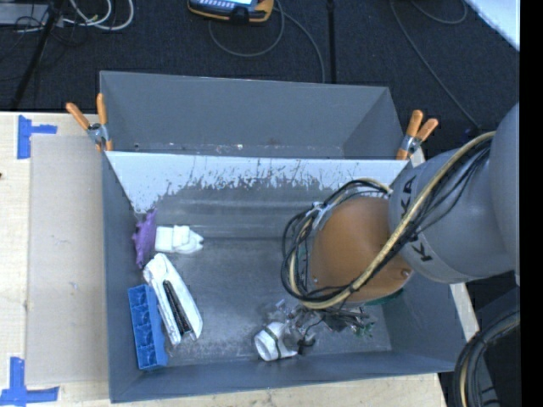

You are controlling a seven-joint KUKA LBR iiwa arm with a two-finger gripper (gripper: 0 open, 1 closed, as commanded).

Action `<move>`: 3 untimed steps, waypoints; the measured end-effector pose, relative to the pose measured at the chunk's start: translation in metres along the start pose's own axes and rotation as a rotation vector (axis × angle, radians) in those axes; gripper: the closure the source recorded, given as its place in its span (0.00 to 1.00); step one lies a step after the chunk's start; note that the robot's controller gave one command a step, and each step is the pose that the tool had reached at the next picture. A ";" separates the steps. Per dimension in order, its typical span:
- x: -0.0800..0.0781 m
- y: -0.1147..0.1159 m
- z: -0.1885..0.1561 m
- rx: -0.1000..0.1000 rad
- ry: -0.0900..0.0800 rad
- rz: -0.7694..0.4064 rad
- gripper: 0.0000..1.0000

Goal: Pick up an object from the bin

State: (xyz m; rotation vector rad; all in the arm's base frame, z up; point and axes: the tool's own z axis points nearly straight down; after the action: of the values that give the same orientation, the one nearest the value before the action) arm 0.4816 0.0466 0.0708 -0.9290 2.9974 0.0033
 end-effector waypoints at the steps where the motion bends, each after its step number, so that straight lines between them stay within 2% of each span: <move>1: 0.000 0.000 0.000 0.000 0.000 0.001 1.00; 3: 0.000 0.000 0.000 0.000 0.000 0.003 1.00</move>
Offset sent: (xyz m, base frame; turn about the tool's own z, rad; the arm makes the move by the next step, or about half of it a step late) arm 0.0000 0.0000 0.0000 0.0000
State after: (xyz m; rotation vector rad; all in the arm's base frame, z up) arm 0.4817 0.0466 0.0709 -0.9247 2.9984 0.0033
